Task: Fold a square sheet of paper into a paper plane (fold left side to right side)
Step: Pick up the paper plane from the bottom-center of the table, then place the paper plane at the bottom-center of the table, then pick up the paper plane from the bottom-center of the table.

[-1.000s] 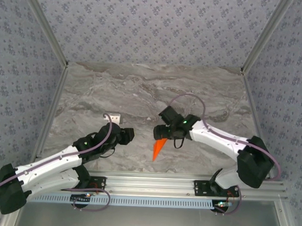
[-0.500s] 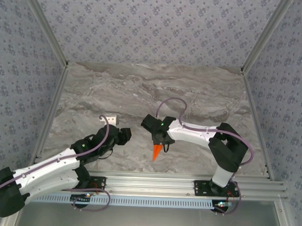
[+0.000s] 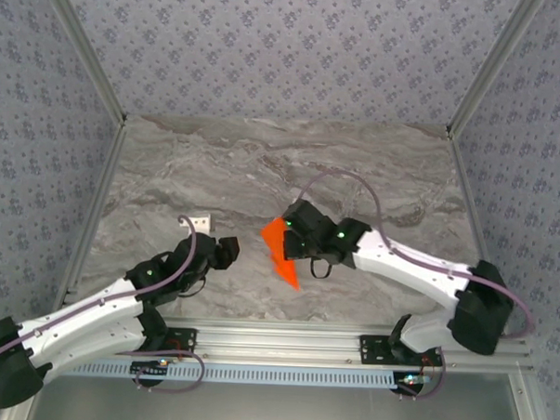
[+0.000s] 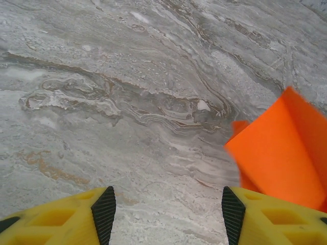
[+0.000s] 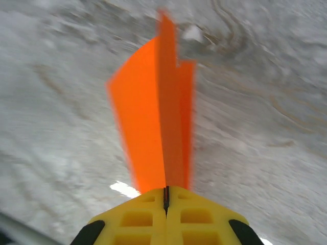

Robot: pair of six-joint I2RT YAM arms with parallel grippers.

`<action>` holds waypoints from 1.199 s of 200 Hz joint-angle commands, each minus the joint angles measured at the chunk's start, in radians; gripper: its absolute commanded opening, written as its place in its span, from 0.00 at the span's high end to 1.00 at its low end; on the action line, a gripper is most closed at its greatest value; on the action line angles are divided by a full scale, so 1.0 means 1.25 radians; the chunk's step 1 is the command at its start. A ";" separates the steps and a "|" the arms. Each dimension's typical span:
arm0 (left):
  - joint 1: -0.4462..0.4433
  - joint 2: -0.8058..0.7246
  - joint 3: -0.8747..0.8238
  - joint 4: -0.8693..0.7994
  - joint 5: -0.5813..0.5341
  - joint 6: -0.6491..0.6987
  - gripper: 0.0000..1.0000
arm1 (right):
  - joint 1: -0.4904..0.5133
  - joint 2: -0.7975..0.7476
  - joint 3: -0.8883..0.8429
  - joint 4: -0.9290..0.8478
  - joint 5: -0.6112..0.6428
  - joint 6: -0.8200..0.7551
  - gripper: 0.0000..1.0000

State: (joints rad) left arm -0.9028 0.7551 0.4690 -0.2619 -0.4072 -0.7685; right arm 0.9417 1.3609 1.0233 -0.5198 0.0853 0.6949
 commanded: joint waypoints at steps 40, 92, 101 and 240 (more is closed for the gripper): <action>0.004 -0.027 0.020 -0.033 -0.033 -0.007 0.40 | -0.229 -0.034 -0.336 0.303 -0.262 -0.030 0.83; 0.005 -0.028 0.044 -0.043 -0.023 0.035 0.26 | -0.239 -0.183 -0.219 -0.058 -0.059 -0.105 0.48; 0.005 -0.031 0.047 -0.041 -0.024 0.045 0.19 | -0.213 -0.193 -0.196 -0.093 -0.059 -0.112 0.44; 0.005 -0.064 0.033 -0.043 -0.031 0.064 0.02 | -0.018 0.114 -0.093 -0.087 -0.094 -0.077 0.35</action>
State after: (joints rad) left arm -0.9028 0.6918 0.4816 -0.2966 -0.4202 -0.6960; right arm 0.9127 1.4731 0.8722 -0.6071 -0.0410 0.6029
